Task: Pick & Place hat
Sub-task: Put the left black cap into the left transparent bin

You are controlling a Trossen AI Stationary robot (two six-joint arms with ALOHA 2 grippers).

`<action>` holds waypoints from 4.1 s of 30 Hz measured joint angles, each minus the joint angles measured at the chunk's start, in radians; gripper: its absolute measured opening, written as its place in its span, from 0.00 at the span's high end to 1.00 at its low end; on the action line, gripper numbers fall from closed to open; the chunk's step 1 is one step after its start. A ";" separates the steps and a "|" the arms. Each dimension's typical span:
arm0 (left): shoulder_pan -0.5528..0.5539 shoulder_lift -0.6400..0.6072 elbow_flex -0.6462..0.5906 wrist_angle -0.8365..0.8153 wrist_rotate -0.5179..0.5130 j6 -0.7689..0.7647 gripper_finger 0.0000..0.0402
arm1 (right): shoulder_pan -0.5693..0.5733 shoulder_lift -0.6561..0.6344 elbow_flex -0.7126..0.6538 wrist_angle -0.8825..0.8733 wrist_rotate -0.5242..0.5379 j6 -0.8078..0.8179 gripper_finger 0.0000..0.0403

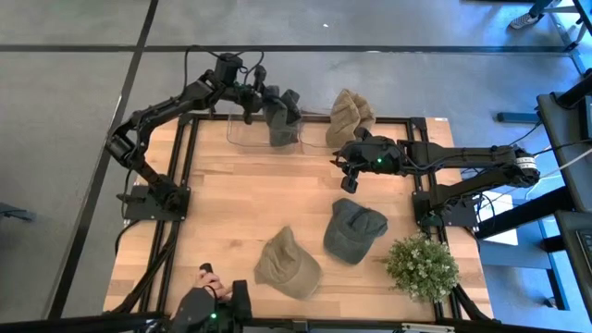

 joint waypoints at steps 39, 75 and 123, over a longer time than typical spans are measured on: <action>0.036 -0.260 0.000 -0.520 -0.131 -0.716 0.61 | -0.005 0.000 0.000 -0.014 0.001 -0.068 0.72; -0.138 -0.166 -0.057 -0.854 -0.751 -1.382 0.61 | -0.005 0.000 0.000 -0.157 -0.001 -0.152 0.72; -0.282 -0.155 0.000 -0.495 -0.879 -1.429 0.99 | -0.004 0.000 0.000 -0.158 -0.035 -0.125 0.72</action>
